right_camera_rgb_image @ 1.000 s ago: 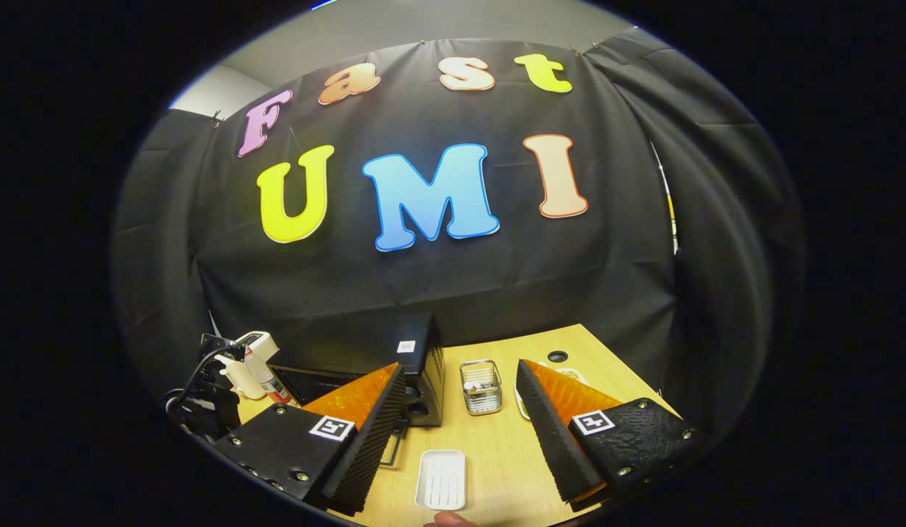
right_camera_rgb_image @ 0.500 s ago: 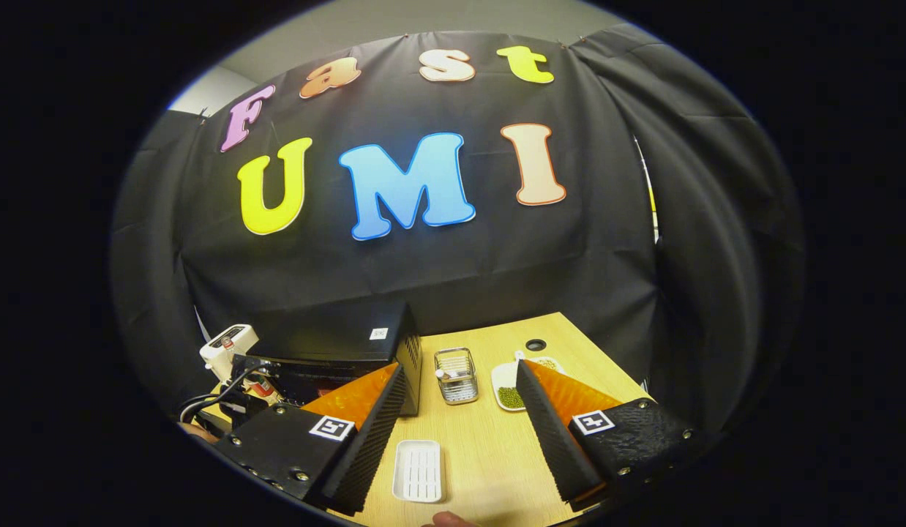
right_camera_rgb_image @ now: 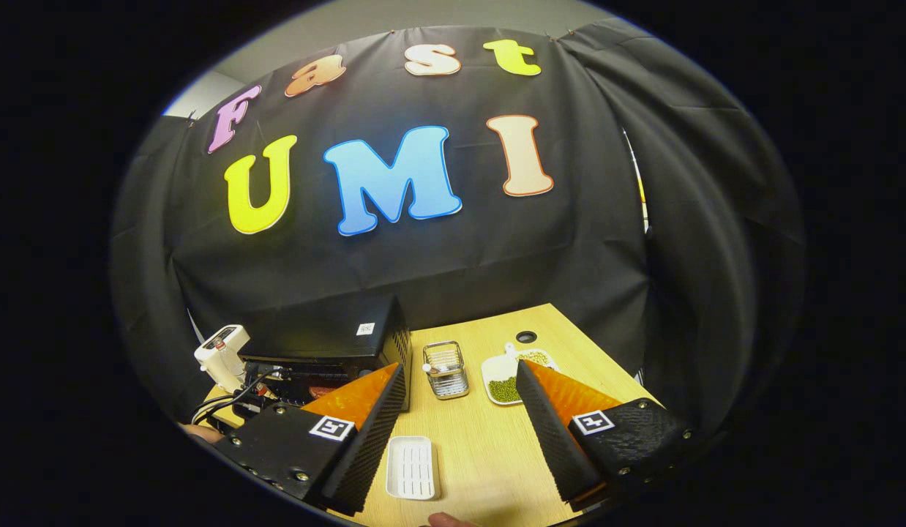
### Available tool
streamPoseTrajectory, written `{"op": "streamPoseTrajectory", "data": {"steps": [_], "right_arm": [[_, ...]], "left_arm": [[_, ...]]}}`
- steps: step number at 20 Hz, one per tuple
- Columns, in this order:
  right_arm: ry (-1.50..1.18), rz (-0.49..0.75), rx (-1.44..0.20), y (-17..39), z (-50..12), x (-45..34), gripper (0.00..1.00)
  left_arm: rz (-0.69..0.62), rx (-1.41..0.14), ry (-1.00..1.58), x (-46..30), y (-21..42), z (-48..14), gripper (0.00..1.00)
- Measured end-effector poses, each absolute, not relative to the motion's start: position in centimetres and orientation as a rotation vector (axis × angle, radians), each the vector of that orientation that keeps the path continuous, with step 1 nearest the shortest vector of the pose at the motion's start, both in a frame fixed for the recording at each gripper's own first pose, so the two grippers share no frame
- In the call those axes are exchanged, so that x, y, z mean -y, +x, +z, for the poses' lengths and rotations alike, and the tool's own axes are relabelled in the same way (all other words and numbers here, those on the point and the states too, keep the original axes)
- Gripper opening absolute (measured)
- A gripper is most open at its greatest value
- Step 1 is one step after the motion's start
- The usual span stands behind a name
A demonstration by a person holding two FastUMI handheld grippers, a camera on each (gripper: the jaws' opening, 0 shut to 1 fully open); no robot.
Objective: Open the electric oven with the left hand, put the food in, and close the electric oven.
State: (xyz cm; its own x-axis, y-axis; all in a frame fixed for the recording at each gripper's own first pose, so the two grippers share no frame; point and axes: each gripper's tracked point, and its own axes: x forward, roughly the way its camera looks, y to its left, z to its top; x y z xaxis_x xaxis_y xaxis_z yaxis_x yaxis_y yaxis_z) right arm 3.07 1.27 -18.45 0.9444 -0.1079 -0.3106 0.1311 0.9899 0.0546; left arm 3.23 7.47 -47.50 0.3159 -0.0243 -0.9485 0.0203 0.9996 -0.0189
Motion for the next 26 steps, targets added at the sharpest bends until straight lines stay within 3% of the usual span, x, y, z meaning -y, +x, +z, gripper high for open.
{"op": "streamPoseTrajectory", "data": {"steps": [12, 13, 14, 16, 26], "right_arm": [[0.095, -0.120, -0.349, 3.0, -19.4, -1.7, 0.93], [0.100, -0.120, -0.352, 2.9, -19.5, -1.8, 0.93], [0.106, -0.118, -0.356, 3.0, -19.6, -1.8, 0.93], [0.119, -0.113, -0.361, 3.1, -19.7, -2.1, 0.93], [0.125, -0.088, -0.341, 3.8, -18.7, -2.7, 0.93]], "left_arm": [[-0.040, -1.189, -0.005, -7.4, 3.0, -45.3, 1.00], [-0.042, -1.172, -0.013, -7.4, 3.0, -44.8, 0.91], [-0.046, -1.154, -0.017, -7.4, 3.0, -44.2, 0.91], [-0.051, -1.125, -0.029, -7.4, 3.0, -42.9, 1.00], [-0.057, -1.045, -0.048, -7.2, 3.6, -40.3, 0.98]]}}
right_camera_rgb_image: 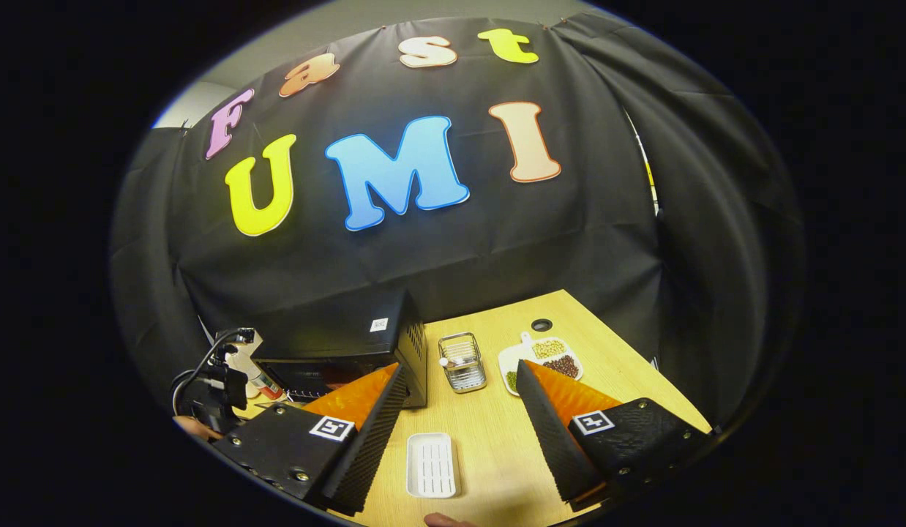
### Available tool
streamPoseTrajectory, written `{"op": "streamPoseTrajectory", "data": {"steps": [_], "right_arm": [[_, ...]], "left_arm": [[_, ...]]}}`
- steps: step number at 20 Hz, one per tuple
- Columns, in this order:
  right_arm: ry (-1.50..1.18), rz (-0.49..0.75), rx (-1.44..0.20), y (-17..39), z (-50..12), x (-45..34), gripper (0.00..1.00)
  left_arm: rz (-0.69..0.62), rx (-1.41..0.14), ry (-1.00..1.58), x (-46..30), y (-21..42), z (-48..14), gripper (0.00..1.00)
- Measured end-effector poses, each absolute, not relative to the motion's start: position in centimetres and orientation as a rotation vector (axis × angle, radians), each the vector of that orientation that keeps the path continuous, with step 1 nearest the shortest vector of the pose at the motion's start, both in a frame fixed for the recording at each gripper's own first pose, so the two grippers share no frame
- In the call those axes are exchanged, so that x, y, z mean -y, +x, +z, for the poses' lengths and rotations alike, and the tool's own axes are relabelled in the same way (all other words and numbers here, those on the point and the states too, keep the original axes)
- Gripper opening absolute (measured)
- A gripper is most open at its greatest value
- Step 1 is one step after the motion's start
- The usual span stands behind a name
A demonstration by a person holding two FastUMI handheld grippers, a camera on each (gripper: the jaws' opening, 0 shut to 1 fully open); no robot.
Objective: Open the electric oven with the left hand, put the food in, and close the electric oven.
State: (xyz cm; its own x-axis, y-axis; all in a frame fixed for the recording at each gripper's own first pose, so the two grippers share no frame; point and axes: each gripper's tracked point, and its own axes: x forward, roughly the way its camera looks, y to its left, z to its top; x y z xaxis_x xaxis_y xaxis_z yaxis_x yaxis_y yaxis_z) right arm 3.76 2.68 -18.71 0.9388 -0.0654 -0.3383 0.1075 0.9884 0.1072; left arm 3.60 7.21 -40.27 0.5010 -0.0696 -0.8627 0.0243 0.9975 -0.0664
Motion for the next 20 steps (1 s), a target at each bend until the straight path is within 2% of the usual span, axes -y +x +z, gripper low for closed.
{"op": "streamPoseTrajectory", "data": {"steps": [1, 2, 3, 12, 13, 15, 20], "right_arm": [[0.126, -0.089, -0.340, 3.7, -18.7, -2.6, 0.93], [0.129, -0.090, -0.342, 3.7, -18.7, -2.6, 0.93], [0.131, -0.092, -0.342, 3.6, -18.8, -2.5, 0.93], [0.099, -0.096, -0.324, 2.9, -17.6, -1.9, 0.93], [0.063, -0.095, -0.309, 3.0, -17.3, -1.6, 0.93], [0.011, -0.074, -0.276, 3.3, -15.9, -1.6, 0.93], [-0.043, -0.007, -0.145, 3.8, -9.3, -3.7, 0.93]], "left_arm": [[-0.059, -1.030, -0.054, -7.1, 3.8, -39.9, 1.00], [-0.060, -1.017, -0.057, -7.2, 4.0, -39.5, 0.98], [-0.061, -1.008, -0.056, -7.2, 4.1, -39.2, 1.00], [-0.059, -0.892, 0.009, -7.3, 5.6, -35.1, 0.98], [-0.062, -0.861, 0.023, -7.1, 5.7, -34.2, 1.00], [-0.072, -0.767, 0.026, -6.3, 6.1, -31.2, 0.98], [-0.055, -0.453, -0.009, -5.1, 5.7, -19.1, 1.00]]}}
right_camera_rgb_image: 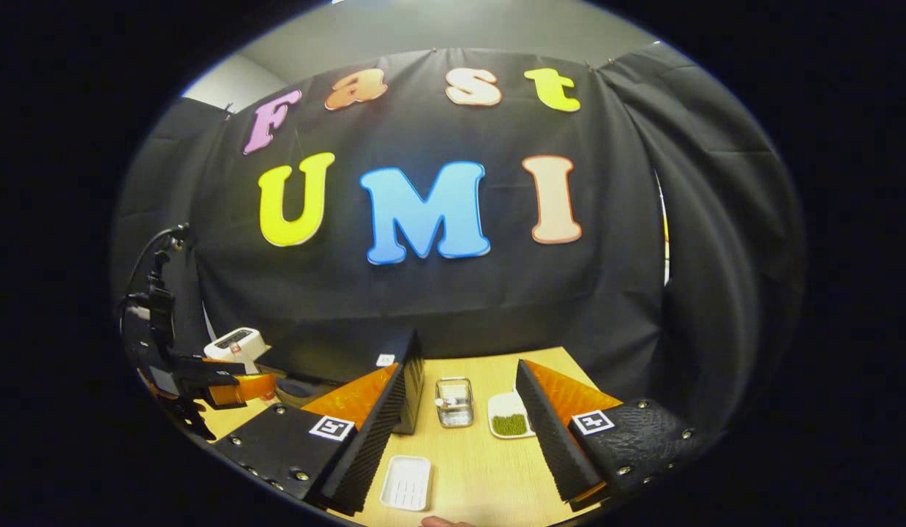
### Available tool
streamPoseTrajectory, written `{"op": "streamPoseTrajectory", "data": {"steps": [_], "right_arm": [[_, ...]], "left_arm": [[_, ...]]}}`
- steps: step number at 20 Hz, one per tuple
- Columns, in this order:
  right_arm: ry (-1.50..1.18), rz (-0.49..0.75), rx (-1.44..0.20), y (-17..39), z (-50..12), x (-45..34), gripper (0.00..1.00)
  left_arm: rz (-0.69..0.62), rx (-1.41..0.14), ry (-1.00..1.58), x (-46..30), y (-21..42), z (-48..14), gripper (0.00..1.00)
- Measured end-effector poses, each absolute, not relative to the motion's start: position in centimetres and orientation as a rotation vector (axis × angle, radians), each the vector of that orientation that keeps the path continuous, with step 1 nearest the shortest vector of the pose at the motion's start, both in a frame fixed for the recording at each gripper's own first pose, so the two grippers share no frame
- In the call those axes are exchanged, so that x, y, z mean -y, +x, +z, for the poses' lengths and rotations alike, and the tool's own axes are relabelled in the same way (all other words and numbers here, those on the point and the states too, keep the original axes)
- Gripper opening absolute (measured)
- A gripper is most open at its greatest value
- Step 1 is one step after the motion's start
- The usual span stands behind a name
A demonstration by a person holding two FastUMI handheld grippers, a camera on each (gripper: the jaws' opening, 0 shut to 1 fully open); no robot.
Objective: Open the electric oven with the left hand, put the food in, and close the electric oven.
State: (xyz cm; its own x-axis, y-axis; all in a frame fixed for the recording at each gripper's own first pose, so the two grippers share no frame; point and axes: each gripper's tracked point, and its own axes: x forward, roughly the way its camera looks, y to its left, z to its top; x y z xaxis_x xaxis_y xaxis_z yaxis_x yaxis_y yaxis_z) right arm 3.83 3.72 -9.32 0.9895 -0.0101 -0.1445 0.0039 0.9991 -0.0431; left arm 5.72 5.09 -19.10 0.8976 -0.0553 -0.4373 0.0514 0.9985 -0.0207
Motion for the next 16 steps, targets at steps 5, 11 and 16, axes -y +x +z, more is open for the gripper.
{"op": "streamPoseTrajectory", "data": {"steps": [5, 11, 16], "right_arm": [[-0.042, 0.029, -0.011, 4.1, -2.2, -6.2, 0.93], [-0.063, 0.050, 0.032, 3.6, 1.0, -7.8, 0.92], [-0.072, 0.043, 0.033, 3.2, 1.3, -8.2, 0.93]], "left_arm": [[-0.046, -0.184, -0.032, -4.9, 3.8, -6.9, 0.91], [-0.027, -0.043, -0.007, -6.1, 1.3, 1.1, 1.00], [-0.030, -0.020, 0.021, -6.6, 0.5, 2.0, 0.95]]}}
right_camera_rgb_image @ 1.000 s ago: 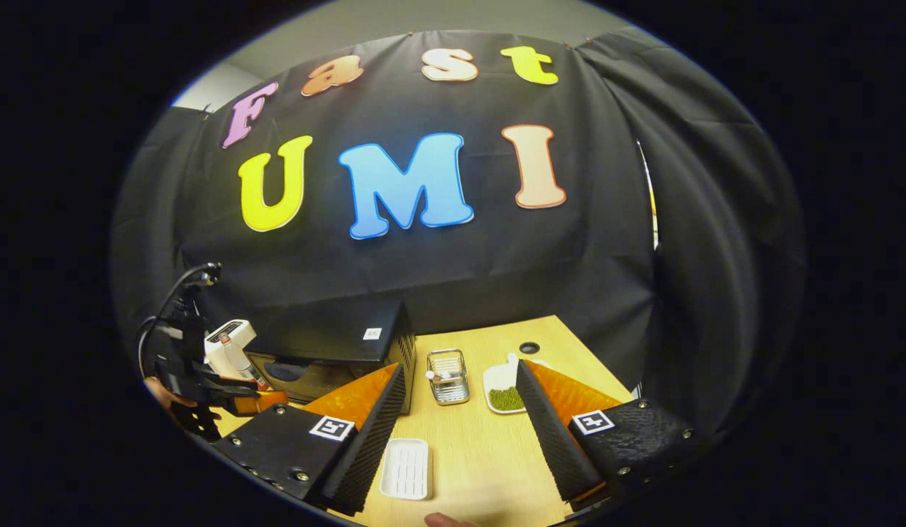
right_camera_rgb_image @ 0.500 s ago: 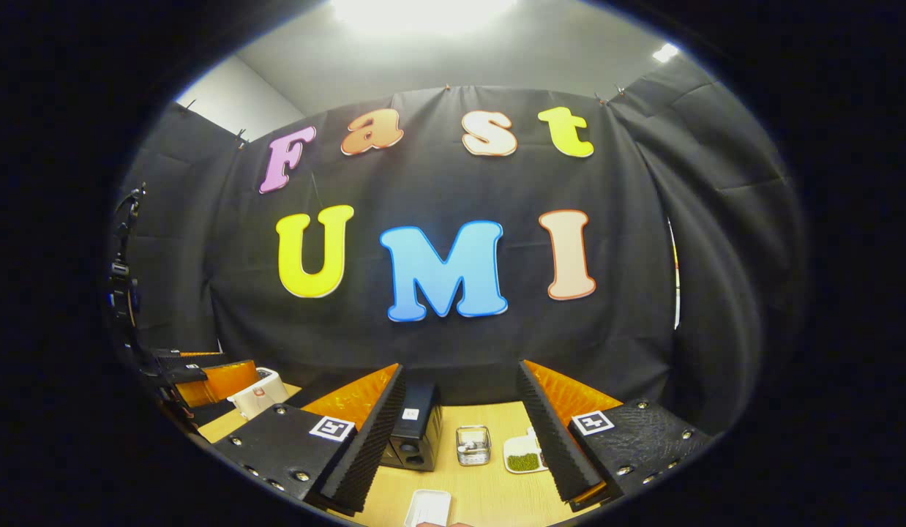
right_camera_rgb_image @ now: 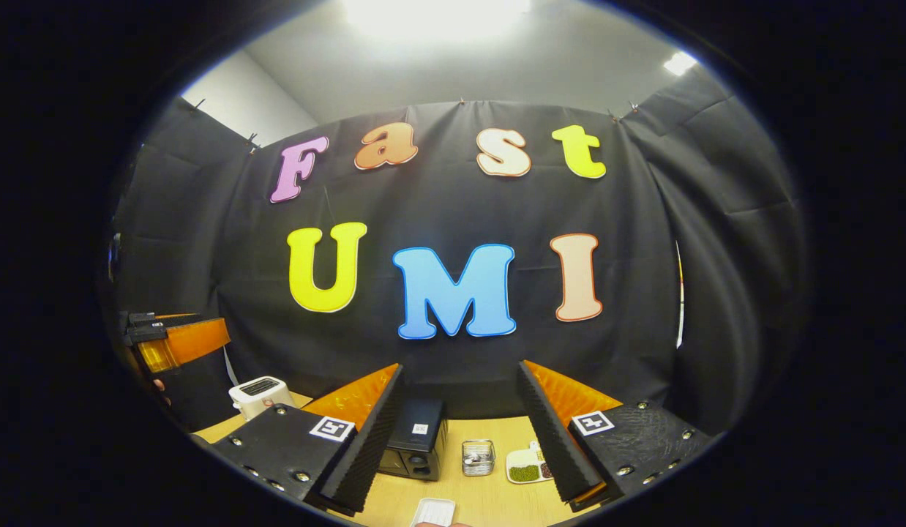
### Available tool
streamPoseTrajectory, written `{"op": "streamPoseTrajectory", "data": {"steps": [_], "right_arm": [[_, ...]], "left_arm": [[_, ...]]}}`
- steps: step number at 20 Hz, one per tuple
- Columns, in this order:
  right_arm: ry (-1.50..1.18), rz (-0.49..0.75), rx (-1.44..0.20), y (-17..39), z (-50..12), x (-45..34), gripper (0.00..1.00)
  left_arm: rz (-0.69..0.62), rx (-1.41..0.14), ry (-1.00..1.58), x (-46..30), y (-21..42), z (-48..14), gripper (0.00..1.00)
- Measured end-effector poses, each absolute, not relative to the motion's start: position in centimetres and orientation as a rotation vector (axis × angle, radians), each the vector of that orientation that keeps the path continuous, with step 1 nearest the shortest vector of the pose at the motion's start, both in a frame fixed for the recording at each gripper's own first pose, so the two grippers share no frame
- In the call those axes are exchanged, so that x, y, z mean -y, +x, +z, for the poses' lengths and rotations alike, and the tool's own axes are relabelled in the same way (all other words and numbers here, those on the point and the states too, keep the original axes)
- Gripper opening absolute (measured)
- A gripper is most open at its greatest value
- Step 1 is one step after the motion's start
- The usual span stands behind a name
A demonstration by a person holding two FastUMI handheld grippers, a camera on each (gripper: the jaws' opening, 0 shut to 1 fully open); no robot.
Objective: Open the electric oven with the left hand, put the food in, and close the electric oven.
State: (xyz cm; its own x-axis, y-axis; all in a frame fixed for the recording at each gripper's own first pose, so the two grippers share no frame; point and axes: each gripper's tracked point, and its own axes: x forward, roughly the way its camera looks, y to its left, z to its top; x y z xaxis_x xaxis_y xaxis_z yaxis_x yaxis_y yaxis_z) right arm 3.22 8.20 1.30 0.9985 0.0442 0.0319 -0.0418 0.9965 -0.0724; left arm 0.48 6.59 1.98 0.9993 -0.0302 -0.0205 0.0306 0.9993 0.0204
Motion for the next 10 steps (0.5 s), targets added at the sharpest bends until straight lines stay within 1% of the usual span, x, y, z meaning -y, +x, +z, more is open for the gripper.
{"op": "streamPoseTrajectory", "data": {"steps": [4, 5, 10], "right_arm": [[-0.075, 0.026, 0.040, 3.23, 1.94, -8.46, 0.92], [-0.074, 0.022, 0.038, 3.10, 1.88, -8.47, 0.92], [-0.071, 0.003, 0.029, 3.00, 1.73, -8.76, 0.92]], "left_arm": [[-0.039, -0.034, 0.012, -6.78, 0.52, 1.33, 0.91], [-0.041, -0.035, 0.011, -6.80, 0.56, 1.34, 1.00], [-0.054, -0.041, 0.005, -7.40, 1.25, 0.81, 1.00]]}}
